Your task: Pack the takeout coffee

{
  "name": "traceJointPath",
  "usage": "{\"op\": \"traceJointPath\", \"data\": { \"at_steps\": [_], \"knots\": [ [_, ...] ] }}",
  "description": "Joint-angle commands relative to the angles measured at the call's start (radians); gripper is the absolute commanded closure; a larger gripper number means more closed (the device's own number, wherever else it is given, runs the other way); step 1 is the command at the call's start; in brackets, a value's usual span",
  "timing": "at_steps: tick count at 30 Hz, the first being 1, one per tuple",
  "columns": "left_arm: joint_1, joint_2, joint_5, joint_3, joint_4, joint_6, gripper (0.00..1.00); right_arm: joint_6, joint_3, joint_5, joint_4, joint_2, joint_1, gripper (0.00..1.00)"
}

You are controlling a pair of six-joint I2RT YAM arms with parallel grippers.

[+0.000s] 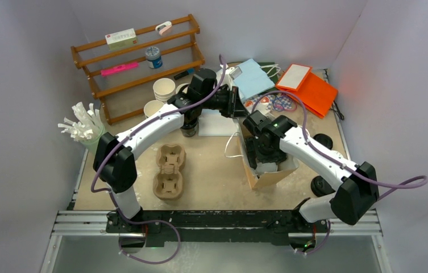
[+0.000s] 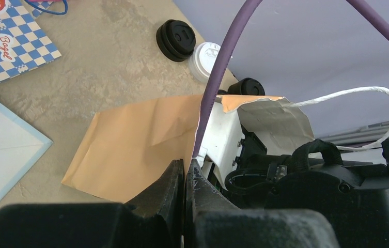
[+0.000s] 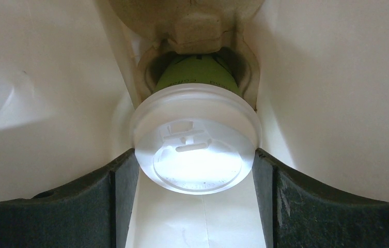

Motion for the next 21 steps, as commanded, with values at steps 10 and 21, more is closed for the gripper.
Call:
{"op": "traceJointPath", "data": {
  "at_steps": [10, 21],
  "knots": [
    [-0.032, -0.057, 0.144, -0.014, 0.04, -0.046, 1.0, -0.007, -0.148, -0.143, 0.181, 0.136, -0.006, 0.83],
    [-0.032, -0.067, 0.152, -0.035, 0.053, -0.042, 1.0, -0.004, -0.05, -0.207, 0.173, 0.061, -0.006, 0.79]
  ]
}}
